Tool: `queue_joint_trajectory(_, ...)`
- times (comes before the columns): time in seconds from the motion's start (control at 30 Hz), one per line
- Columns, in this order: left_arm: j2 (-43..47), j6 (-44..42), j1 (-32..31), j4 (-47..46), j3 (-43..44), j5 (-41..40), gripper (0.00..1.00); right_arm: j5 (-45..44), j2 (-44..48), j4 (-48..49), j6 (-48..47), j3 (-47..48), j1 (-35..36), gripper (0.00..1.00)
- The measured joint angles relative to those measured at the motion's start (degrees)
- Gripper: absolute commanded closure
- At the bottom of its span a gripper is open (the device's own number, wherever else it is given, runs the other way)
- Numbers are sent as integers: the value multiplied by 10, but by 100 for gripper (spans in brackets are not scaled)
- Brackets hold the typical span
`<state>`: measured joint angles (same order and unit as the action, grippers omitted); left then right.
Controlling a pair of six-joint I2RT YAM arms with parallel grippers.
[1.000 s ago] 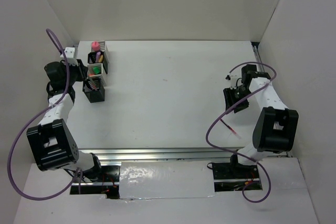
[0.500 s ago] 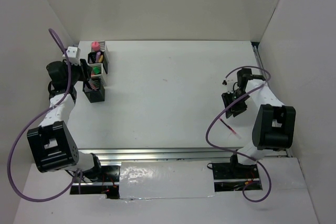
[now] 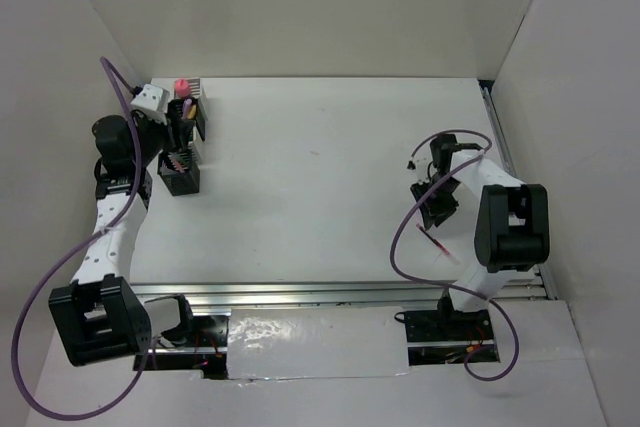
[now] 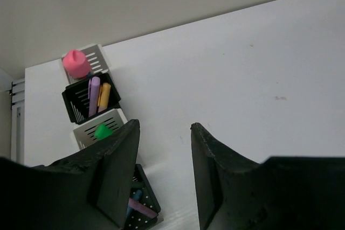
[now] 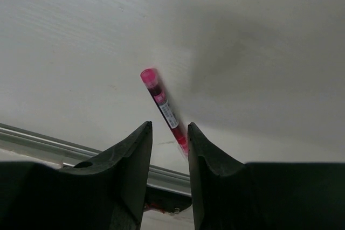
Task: Sort the stationery into containers
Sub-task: Pick up the pen from the center of the board.
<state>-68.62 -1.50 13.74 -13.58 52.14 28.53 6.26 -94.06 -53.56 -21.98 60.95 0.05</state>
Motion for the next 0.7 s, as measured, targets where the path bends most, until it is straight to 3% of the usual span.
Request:
queue_joint_trajectory(0.3, 54, -31, -42, 43, 0, 26, 44, -29, -33, 20, 0, -37, 35, 62)
queue_joint_trajectory(0.4, 68, -47, -56, 60, 0, 32, 44, -41, -37, 31, 0, -43, 45, 72)
queue_joint_trajectory(0.53, 91, -66, -70, 77, 0, 44, 44, -59, -39, 40, 1, -48, 55, 97)
queue_joint_trajectory(0.7, 123, -90, -76, 93, -1, 83, 43, -64, -40, 35, 9, -45, 67, 100)
